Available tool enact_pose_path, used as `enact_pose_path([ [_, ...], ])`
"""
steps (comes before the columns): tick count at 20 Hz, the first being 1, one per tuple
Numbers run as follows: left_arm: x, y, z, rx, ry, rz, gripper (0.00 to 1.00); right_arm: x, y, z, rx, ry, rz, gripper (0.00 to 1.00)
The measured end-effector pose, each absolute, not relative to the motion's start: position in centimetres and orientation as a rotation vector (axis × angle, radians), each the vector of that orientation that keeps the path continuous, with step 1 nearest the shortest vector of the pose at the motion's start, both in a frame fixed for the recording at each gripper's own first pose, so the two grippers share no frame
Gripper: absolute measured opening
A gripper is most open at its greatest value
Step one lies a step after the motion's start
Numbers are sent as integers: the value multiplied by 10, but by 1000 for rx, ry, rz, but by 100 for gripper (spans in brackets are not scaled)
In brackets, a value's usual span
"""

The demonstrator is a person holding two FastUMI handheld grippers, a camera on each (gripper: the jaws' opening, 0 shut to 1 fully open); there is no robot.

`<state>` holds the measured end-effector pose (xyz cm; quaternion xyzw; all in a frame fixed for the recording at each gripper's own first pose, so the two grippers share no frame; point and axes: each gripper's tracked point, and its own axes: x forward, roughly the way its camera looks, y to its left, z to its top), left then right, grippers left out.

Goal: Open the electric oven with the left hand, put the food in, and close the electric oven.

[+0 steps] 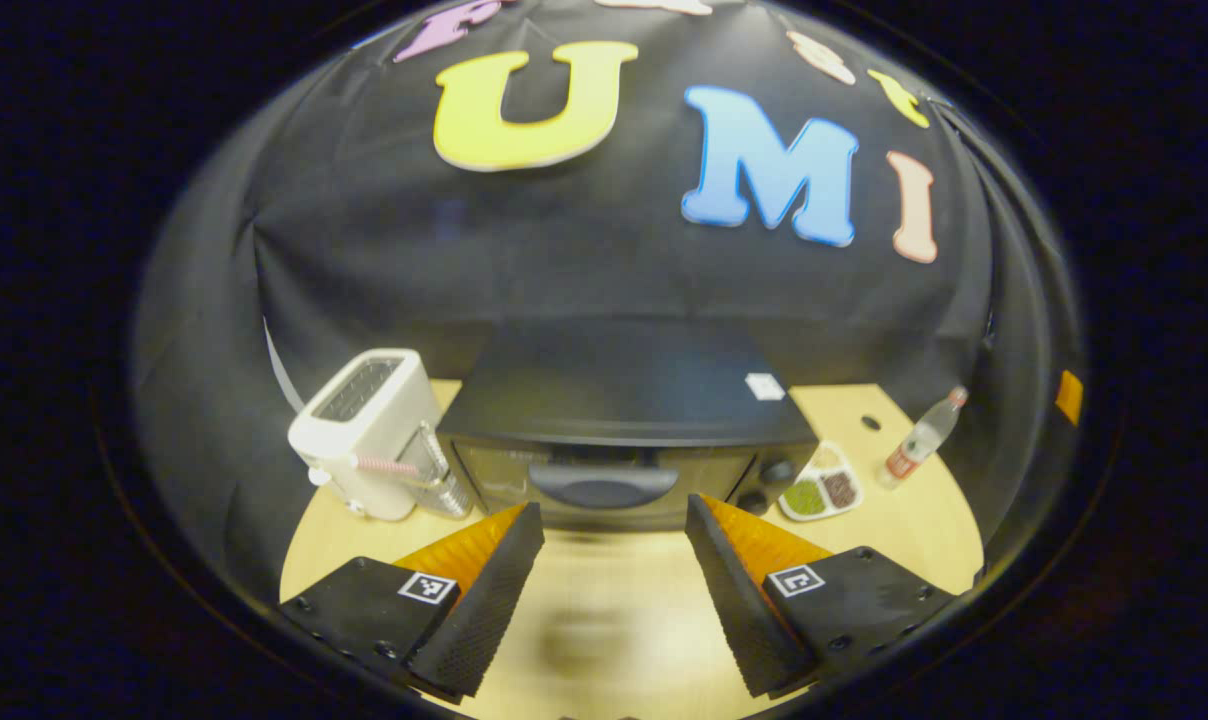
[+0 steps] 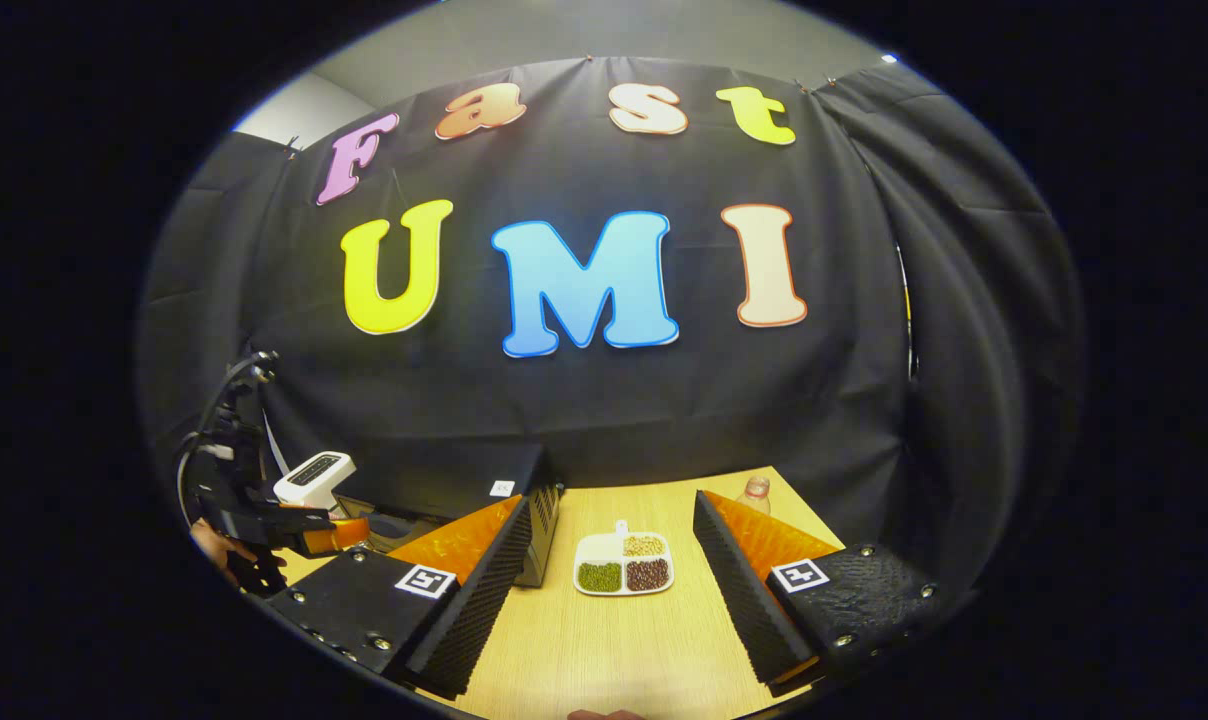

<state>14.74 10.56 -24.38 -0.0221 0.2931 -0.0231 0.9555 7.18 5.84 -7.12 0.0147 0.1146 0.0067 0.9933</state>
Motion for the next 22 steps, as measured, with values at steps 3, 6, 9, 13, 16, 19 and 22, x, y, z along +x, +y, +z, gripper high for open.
enact_pose_path([
  [3,131,102,-148,-68,358,-46,100,73,70,-38,25,162,42,99],
  [6,109,98,-55,-49,142,-43,100,69,85,-5,47,108,80,99],
  [9,85,95,-3,-4,38,-43,96,63,95,17,88,79,98,99],
  [13,76,94,14,2,33,-66,100,61,99,28,81,56,86,99],
  [16,76,93,6,-17,55,-82,100,58,102,24,78,67,75,99],
  [19,79,95,-2,-24,74,-93,100,57,104,22,76,70,55,99],
  [22,79,107,-5,-20,82,-96,100,57,108,21,70,69,35,99],
])
